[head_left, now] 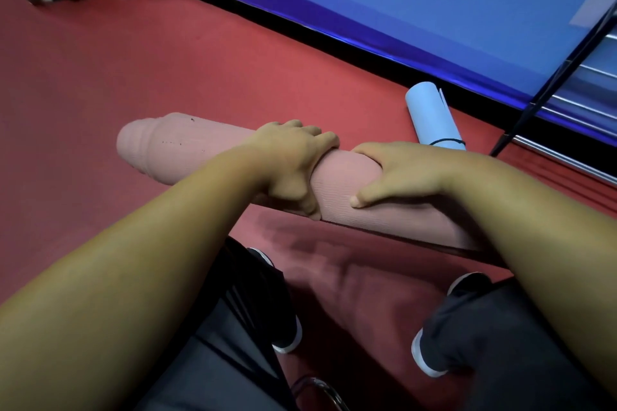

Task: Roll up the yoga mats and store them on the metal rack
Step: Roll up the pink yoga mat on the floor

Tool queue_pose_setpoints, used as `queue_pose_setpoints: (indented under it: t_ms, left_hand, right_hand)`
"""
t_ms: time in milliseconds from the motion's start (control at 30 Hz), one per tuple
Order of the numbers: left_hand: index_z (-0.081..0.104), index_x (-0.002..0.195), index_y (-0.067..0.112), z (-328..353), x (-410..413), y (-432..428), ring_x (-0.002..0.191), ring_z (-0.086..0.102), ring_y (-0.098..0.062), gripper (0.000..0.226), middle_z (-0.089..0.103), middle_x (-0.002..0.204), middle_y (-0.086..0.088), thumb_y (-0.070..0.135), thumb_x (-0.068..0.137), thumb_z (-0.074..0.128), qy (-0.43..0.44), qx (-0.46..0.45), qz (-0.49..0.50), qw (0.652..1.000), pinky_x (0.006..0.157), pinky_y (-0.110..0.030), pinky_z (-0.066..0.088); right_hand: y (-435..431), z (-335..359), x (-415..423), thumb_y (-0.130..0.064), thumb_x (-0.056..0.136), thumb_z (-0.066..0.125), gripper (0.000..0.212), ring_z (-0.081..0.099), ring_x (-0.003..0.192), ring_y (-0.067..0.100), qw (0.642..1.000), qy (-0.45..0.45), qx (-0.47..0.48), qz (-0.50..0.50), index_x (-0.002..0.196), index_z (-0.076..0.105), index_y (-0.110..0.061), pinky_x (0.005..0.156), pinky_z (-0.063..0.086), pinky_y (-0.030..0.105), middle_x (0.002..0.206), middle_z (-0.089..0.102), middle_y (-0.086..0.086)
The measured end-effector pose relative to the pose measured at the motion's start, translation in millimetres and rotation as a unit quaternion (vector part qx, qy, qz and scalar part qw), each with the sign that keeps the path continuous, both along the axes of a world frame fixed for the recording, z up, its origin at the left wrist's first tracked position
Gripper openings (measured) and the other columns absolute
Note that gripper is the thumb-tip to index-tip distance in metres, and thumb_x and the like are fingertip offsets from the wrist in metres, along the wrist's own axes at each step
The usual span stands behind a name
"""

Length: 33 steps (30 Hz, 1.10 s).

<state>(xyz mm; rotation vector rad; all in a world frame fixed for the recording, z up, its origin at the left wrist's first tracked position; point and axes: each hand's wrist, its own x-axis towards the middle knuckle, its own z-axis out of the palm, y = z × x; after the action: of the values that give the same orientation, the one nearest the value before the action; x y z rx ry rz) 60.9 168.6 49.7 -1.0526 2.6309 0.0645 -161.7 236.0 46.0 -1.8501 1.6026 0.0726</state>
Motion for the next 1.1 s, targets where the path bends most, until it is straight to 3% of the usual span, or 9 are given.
queue_pose_setpoints:
  t_ms: [100, 167, 267, 333, 533, 733, 900, 1000, 1100]
  left_hand:
    - [0.048, 0.126, 0.049, 4.3, 1.6, -11.5, 0.103, 0.062, -0.021, 0.104, 0.064, 0.114, 0.017, 0.083, 0.034, 0.084, 0.018, 0.083, 0.055, 0.995, 0.085, -0.041, 0.054]
    - [0.051, 0.123, 0.050, 3.9, 5.9, -19.2, 0.098, 0.066, -0.018, 0.104, 0.067, 0.107, 0.018, 0.081, 0.032, 0.089, 0.044, 0.136, 0.094, 0.985, 0.088, -0.042, 0.057]
    - [0.057, 0.122, 0.046, 1.6, 13.4, -29.4, 0.099, 0.067, -0.012, 0.102, 0.069, 0.106, 0.019, 0.074, 0.032, 0.095, 0.079, 0.200, 0.127, 0.968, 0.094, -0.042, 0.058]
    - [0.059, 0.121, 0.043, 0.3, 14.2, -33.5, 0.100, 0.067, -0.011, 0.099, 0.070, 0.107, 0.018, 0.071, 0.034, 0.097, 0.077, 0.218, 0.134, 0.964, 0.096, -0.041, 0.057]
    - [0.062, 0.122, 0.039, -8.3, 12.8, -36.5, 0.101, 0.069, -0.011, 0.095, 0.072, 0.107, 0.017, 0.070, 0.039, 0.097, 0.052, 0.257, 0.140, 0.955, 0.099, -0.042, 0.057]
    - [0.055, 0.133, 0.040, -8.2, 9.4, -29.5, 0.112, 0.066, -0.018, 0.106, 0.067, 0.119, 0.015, 0.084, 0.042, 0.088, 0.032, 0.245, 0.122, 0.961, 0.103, -0.043, 0.054]
    - [0.039, 0.145, 0.034, -13.5, -2.2, -8.6, 0.123, 0.059, -0.027, 0.134, 0.056, 0.136, 0.005, 0.093, 0.031, 0.077, -0.048, 0.061, 0.036, 0.996, 0.103, -0.052, 0.051]
    - [0.042, 0.139, 0.033, -18.8, -8.2, -5.7, 0.121, 0.059, -0.028, 0.121, 0.057, 0.132, 0.005, 0.087, 0.039, 0.082, -0.029, 0.024, 0.032, 0.999, 0.098, -0.052, 0.052]
    - [0.043, 0.139, 0.037, -18.6, -9.2, -10.9, 0.120, 0.057, -0.026, 0.117, 0.057, 0.131, 0.008, 0.088, 0.041, 0.082, 0.004, 0.023, 0.046, 0.999, 0.096, -0.050, 0.050]
  right_hand:
    - [7.7, -1.2, 12.3, -0.085, 0.068, 0.075, 0.122, 0.049, 0.139, 0.028, 0.991, 0.105, -0.077, 0.043, 0.166, 0.021, -0.034, 0.114, 0.043, 0.048, 0.160, 0.043, -0.004]
    - [17.9, -3.1, 22.6, -0.093, 0.060, 0.072, 0.143, 0.046, 0.140, 0.034, 0.972, 0.185, -0.135, 0.062, 0.169, 0.003, -0.030, 0.114, 0.041, 0.055, 0.163, 0.035, 0.000]
    - [30.8, -13.8, 35.5, -0.095, 0.051, 0.076, 0.159, 0.041, 0.143, 0.037, 0.943, 0.254, -0.206, 0.060, 0.168, -0.009, -0.029, 0.118, 0.034, 0.061, 0.166, 0.026, 0.004]
    - [33.4, -21.6, 42.5, -0.089, 0.054, 0.082, 0.160, 0.036, 0.147, 0.038, 0.938, 0.268, -0.216, 0.040, 0.168, -0.013, -0.030, 0.122, 0.028, 0.063, 0.168, 0.022, 0.008]
    - [27.4, -28.9, 45.3, -0.077, 0.062, 0.085, 0.139, 0.050, 0.129, 0.037, 0.943, 0.253, -0.213, 0.027, 0.167, 0.007, -0.028, 0.102, 0.045, 0.056, 0.149, 0.045, 0.004]
    - [18.0, -19.8, 37.0, -0.075, 0.052, 0.089, 0.116, 0.054, 0.123, 0.035, 0.970, 0.191, -0.149, -0.015, 0.150, 0.035, -0.040, 0.097, 0.048, 0.055, 0.135, 0.054, -0.004]
    - [3.8, -15.2, 21.6, -0.075, 0.038, 0.088, 0.095, 0.061, 0.105, 0.024, 0.991, 0.098, -0.064, -0.057, 0.123, 0.055, -0.047, 0.093, 0.055, 0.051, 0.108, 0.063, -0.015]
    - [-1.8, -9.6, 13.5, -0.071, 0.042, 0.091, 0.099, 0.063, 0.109, 0.021, 0.995, 0.078, -0.029, -0.057, 0.131, 0.057, -0.046, 0.096, 0.055, 0.046, 0.117, 0.069, -0.015]
    - [-4.2, -7.0, 10.5, -0.075, 0.047, 0.086, 0.112, 0.057, 0.125, 0.028, 0.988, 0.126, -0.076, -0.051, 0.147, 0.045, -0.049, 0.110, 0.041, 0.057, 0.135, 0.063, -0.012]
